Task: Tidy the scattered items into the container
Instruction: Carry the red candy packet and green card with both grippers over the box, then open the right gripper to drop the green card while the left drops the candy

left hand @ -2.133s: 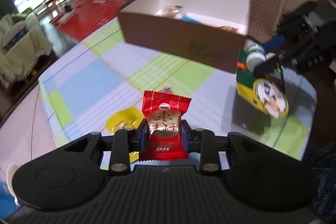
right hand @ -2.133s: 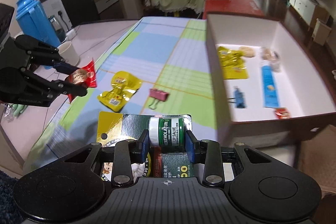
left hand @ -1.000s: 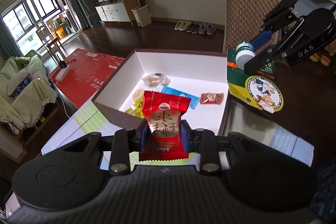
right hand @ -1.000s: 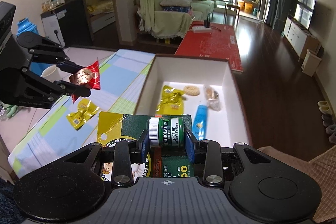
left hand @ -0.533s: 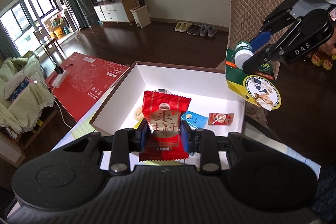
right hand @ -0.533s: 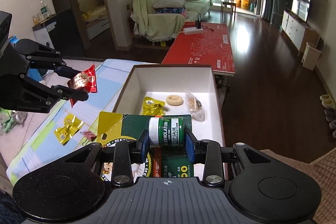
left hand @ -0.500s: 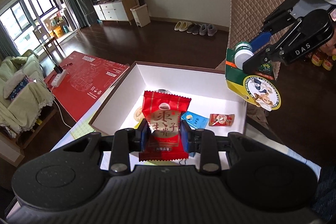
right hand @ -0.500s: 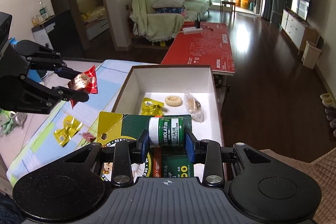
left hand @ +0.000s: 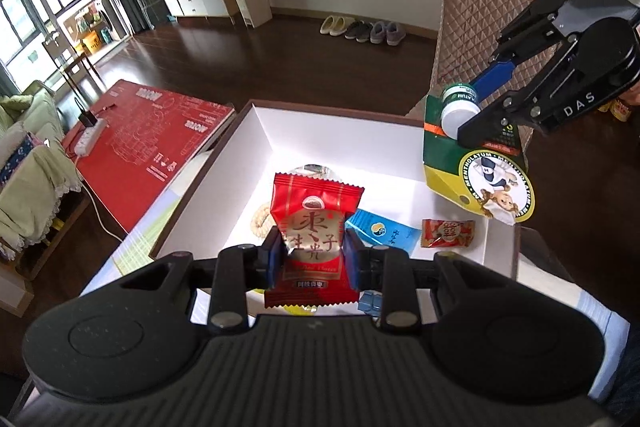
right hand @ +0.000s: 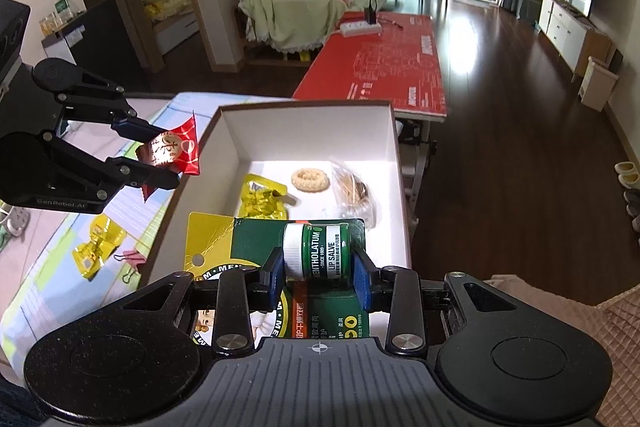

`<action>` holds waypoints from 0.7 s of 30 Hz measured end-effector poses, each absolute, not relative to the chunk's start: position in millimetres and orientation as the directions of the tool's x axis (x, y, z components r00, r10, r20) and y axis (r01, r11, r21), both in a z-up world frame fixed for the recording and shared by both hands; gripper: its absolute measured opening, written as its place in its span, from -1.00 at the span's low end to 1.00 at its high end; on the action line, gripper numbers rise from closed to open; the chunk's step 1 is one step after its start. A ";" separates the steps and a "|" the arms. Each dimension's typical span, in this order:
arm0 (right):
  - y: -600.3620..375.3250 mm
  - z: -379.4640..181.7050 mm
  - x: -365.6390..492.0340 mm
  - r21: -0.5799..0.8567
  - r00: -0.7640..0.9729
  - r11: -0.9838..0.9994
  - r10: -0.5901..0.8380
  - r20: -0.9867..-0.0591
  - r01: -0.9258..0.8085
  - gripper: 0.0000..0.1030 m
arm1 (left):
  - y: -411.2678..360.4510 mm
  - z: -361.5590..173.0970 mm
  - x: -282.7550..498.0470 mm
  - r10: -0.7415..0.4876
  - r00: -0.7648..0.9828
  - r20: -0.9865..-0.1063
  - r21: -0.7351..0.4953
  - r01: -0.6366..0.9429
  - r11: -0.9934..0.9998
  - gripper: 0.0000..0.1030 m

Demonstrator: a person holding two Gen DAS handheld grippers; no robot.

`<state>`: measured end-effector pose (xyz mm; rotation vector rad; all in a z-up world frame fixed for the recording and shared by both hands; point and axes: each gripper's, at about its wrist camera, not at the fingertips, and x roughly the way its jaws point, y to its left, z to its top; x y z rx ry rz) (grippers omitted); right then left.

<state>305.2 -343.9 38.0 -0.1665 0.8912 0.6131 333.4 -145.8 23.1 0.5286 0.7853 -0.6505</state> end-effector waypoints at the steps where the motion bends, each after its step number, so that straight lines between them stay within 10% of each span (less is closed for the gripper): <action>1: -342.3 34.5 308.2 0.113 0.463 0.816 0.430 -0.775 -0.567 -0.33 | -145.2 20.2 336.5 -0.331 0.530 -0.781 0.187 0.703 0.686 -0.48; 21: -290.3 -56.3 318.1 0.136 0.280 0.777 0.376 -0.883 -0.614 -0.33 | -134.0 -25.7 369.2 -0.323 0.454 -0.831 0.115 0.707 0.698 -0.48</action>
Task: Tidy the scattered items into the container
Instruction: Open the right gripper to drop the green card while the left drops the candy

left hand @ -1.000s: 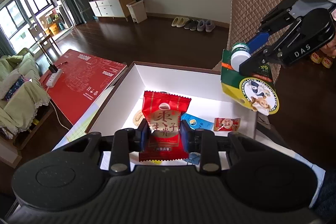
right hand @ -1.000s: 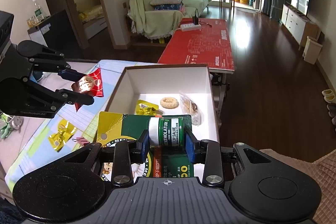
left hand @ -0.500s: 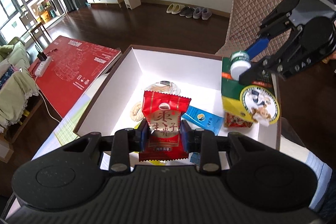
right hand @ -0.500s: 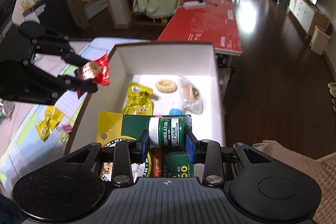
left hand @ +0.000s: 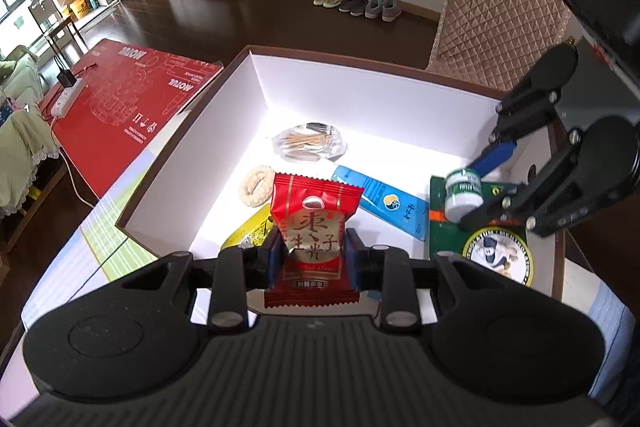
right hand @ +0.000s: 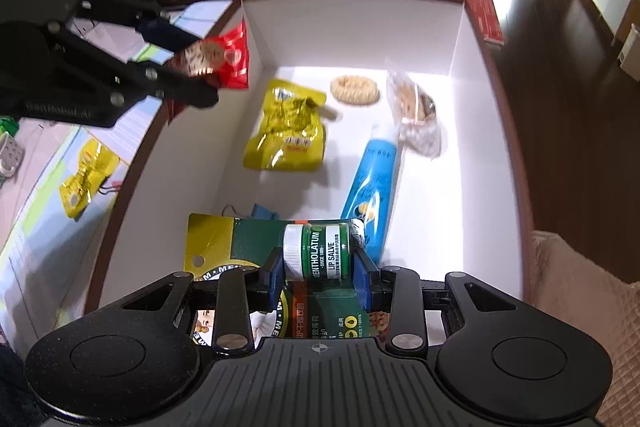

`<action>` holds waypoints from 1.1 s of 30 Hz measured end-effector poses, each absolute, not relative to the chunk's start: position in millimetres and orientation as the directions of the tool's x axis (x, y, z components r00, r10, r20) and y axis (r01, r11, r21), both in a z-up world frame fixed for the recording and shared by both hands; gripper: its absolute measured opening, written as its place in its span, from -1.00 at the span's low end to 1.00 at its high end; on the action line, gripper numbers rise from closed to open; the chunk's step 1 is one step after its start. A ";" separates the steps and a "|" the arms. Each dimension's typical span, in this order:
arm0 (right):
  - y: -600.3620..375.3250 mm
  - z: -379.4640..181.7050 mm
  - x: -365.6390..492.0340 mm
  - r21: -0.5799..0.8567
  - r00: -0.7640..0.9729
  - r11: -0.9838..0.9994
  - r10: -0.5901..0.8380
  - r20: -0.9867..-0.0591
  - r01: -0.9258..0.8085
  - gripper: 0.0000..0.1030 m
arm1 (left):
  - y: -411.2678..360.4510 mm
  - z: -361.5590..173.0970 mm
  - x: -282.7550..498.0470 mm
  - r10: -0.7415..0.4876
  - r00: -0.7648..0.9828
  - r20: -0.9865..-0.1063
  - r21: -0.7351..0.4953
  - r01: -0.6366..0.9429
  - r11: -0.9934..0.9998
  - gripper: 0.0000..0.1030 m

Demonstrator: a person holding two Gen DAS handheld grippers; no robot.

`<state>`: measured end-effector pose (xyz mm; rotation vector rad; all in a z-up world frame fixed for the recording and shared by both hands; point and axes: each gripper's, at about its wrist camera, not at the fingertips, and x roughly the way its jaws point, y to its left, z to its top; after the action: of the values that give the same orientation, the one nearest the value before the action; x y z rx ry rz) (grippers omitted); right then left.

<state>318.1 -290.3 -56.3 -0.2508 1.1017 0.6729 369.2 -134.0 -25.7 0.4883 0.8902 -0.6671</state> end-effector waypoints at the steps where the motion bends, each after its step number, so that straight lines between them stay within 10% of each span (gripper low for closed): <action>1: -287.8 -59.9 317.1 0.139 0.275 0.779 0.374 -0.886 -0.611 -0.33 | -133.7 -26.8 369.9 -0.323 0.452 -0.831 0.113 0.707 0.698 -0.48; 6: -275.2 -74.1 310.9 0.154 0.237 0.776 0.366 -0.900 -0.612 -0.17 | -133.6 -31.9 372.3 -0.322 0.444 -0.836 0.108 0.708 0.698 -0.48; 8: -274.9 -74.8 307.5 0.143 0.260 0.787 0.361 -0.896 -0.600 0.59 | -133.0 -32.8 372.5 -0.322 0.442 -0.837 0.106 0.709 0.697 -0.48; 33: -329.9 -27.9 300.5 0.162 0.395 0.867 0.372 -0.840 -0.472 0.58 | -157.3 -55.9 379.3 -0.325 0.366 -0.872 0.078 0.759 0.647 -0.47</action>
<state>300.5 -329.9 -27.9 -0.1086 1.0349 0.5360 379.3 -157.3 -55.9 0.5233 0.9610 -0.7383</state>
